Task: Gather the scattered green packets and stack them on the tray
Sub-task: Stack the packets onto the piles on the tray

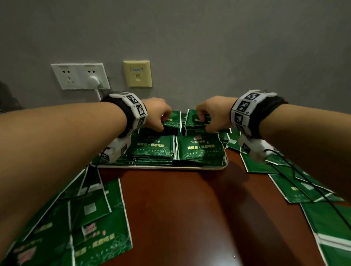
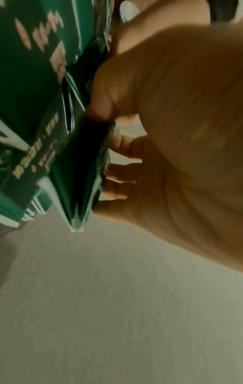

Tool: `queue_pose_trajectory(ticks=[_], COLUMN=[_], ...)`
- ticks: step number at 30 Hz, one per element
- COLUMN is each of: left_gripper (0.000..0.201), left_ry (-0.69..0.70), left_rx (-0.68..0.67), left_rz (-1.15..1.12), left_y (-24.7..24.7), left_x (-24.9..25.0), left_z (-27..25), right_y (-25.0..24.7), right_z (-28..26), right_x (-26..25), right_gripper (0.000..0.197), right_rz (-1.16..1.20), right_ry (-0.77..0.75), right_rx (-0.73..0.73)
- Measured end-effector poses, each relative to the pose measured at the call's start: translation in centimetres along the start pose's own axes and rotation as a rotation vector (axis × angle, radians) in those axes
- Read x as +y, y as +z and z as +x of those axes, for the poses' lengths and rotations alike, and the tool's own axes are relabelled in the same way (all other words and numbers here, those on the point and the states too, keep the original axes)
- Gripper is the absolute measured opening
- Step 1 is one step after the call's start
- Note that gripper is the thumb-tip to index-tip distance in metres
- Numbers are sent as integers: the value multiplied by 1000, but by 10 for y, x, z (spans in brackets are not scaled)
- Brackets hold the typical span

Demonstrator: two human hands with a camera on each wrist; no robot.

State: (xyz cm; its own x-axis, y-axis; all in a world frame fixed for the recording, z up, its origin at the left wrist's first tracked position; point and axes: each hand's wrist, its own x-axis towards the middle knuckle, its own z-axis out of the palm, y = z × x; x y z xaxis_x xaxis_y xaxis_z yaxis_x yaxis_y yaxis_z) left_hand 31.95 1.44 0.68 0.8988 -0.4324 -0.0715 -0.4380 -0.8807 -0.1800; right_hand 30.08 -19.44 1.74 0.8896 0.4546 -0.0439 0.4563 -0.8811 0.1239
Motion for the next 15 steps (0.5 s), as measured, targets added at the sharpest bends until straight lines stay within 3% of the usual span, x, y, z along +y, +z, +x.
queue_pose_trajectory(ticks=[6, 9, 13, 15], left_gripper=[14, 12, 35, 37], left_ry=[-30, -24, -18, -16], left_rx=[-86, -96, -44, -28], left_rz=[-3, -21, 26, 37], left_y=[12, 8, 4, 0], left_x=[-4, 2, 12, 23], left_z=[7, 1, -7, -13], right_y=[16, 17, 14, 14], right_z=[13, 5, -17, -36], right_x=[1, 4, 13, 22], right_gripper=[21, 16, 18, 21], right_rz=[21, 64, 30, 7], right_ry=[-13, -13, 41, 86], right_rx=[-116, -72, -19, -8])
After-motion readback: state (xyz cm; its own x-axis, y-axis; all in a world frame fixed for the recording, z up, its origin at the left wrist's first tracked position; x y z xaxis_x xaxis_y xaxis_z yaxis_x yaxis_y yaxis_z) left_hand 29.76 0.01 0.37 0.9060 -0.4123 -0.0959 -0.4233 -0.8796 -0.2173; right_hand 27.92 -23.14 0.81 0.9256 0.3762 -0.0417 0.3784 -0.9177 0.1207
